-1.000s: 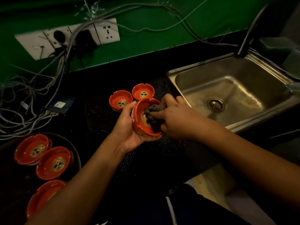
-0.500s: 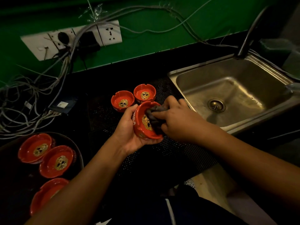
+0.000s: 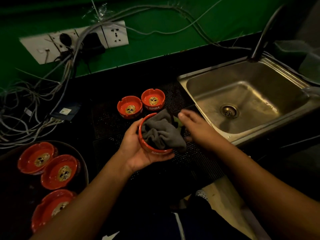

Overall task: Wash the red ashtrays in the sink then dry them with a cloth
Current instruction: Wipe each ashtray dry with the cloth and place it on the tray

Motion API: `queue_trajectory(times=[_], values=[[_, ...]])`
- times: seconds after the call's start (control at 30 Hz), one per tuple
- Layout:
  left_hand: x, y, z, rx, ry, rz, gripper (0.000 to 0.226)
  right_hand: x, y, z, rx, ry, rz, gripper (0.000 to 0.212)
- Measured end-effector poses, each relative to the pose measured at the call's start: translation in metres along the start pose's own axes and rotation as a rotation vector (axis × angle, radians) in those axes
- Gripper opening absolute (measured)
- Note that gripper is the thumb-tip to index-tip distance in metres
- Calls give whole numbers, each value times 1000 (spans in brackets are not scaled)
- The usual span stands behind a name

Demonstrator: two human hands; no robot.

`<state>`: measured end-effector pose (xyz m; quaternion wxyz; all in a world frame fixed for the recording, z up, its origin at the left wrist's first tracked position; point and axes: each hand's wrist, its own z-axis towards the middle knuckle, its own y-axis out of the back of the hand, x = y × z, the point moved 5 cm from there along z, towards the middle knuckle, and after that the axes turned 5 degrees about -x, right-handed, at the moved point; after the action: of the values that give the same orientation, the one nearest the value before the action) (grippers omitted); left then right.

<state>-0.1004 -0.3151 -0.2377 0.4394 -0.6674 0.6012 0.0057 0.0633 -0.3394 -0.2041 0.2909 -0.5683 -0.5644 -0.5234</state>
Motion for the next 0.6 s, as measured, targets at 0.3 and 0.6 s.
queue_trajectory(times=[0.3, 0.6], values=[[-13, -9, 8, -311, -169, 392, 44, -33, -39, -26, 368, -442, 901, 69], [-39, -35, -2, -344, -588, 813, 17, -35, -41, -35, 613, -440, 1280, 79]])
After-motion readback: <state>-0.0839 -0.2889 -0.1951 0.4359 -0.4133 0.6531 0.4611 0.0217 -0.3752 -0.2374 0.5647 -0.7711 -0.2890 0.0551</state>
